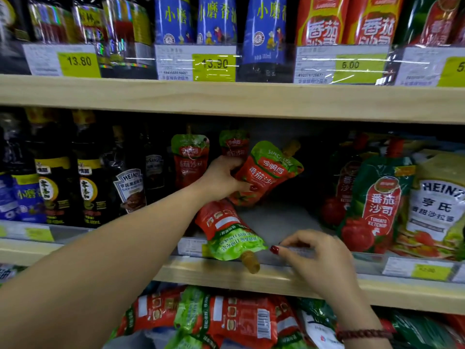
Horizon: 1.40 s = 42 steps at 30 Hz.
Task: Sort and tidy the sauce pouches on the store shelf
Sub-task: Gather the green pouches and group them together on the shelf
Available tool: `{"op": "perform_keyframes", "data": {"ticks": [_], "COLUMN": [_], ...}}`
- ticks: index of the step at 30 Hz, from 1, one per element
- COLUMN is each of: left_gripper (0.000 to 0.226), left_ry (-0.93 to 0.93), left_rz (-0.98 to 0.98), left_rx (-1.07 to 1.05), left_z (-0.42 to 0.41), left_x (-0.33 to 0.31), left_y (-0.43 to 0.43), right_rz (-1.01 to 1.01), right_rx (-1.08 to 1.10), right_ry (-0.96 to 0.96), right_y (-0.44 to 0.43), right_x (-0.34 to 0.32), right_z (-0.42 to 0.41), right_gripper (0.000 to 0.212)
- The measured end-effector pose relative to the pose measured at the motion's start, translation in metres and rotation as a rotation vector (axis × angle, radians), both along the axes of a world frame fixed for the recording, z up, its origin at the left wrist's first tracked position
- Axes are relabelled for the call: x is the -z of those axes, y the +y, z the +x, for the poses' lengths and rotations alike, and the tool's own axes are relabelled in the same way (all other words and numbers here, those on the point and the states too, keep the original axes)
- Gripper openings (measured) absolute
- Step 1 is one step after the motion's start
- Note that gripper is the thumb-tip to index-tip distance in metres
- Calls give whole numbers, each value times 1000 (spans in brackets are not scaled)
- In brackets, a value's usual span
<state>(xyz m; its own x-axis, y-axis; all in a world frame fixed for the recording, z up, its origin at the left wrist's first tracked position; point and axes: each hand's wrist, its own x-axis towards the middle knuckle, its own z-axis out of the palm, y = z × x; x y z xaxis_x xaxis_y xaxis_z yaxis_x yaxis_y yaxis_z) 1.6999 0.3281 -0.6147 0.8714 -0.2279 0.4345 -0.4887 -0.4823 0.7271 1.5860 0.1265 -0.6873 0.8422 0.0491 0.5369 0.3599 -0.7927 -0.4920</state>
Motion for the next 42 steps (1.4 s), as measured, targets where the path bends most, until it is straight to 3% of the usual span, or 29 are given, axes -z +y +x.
{"op": "perform_keyframes", "data": {"ticks": [6, 12, 27, 34, 39, 42], "left_gripper": [33, 29, 40, 46, 28, 23], "left_ry": [74, 267, 409, 323, 156, 150], "left_rz": [-206, -440, -342, -239, -338, -366], "left_rx": [-71, -64, 0, -83, -77, -114], "left_z": [16, 24, 42, 40, 33, 34], "left_x": [10, 14, 31, 32, 33, 33], "left_y": [15, 25, 23, 24, 26, 25], "right_rz": [-19, -30, -44, -43, -41, -67], "right_rx": [7, -3, -13, -31, 7, 18], "right_ry": [-39, -56, -142, -134, -111, -123], "right_y": [2, 3, 3, 2, 5, 7], "right_x": [2, 0, 4, 5, 7, 5], "right_z": [1, -1, 4, 5, 3, 2], "right_gripper": [14, 15, 18, 26, 30, 23]}}
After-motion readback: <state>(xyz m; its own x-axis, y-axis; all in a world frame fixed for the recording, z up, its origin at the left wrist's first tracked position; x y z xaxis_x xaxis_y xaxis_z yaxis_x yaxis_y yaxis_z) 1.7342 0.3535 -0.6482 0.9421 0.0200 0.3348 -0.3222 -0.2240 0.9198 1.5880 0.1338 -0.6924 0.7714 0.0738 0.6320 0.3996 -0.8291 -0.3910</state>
